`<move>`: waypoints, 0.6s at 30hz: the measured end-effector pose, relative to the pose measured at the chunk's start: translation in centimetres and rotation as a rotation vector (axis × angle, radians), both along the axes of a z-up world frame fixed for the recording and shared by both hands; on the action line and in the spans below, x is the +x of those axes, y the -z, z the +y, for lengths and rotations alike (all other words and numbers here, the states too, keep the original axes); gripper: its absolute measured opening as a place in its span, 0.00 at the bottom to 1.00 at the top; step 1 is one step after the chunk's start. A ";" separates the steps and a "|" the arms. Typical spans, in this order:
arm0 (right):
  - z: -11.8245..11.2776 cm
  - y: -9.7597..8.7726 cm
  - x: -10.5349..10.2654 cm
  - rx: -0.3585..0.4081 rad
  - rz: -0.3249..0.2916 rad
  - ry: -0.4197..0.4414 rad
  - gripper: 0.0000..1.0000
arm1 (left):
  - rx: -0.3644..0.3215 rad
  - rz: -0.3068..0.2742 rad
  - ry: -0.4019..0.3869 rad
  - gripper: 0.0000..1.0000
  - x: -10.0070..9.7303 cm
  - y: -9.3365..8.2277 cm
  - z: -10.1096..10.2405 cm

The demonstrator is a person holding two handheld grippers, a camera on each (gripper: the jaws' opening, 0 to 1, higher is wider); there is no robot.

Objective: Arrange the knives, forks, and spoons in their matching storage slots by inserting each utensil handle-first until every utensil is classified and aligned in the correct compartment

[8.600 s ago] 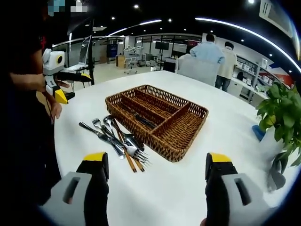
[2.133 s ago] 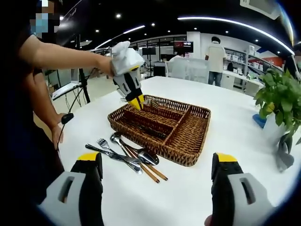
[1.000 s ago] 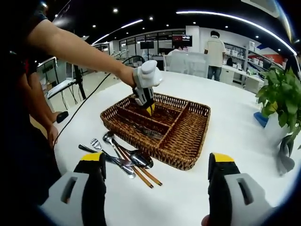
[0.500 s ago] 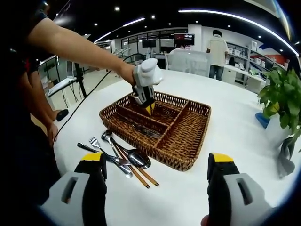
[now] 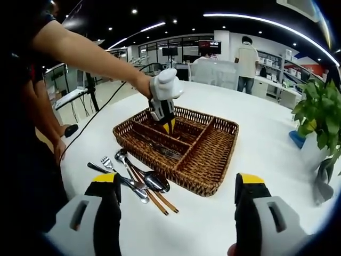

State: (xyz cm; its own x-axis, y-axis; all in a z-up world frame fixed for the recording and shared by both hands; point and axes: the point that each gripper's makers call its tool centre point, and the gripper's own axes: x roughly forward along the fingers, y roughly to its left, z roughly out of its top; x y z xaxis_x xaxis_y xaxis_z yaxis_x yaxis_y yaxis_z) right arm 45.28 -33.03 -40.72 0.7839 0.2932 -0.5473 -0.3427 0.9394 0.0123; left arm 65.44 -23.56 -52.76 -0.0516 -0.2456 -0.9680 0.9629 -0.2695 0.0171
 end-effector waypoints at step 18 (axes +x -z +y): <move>-0.3 -0.2 0.1 -0.009 -0.012 0.015 0.88 | -0.010 -0.039 0.029 0.03 -0.1 0.0 -0.1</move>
State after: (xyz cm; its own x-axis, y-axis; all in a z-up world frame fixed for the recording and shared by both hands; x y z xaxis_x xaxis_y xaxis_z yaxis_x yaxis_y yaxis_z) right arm 45.42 -33.34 -40.57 0.7949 0.2762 -0.5402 -0.3284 0.9446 -0.0002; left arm 65.35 -23.69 -52.72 -0.0212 -0.2543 -0.9669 0.9532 -0.2969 0.0572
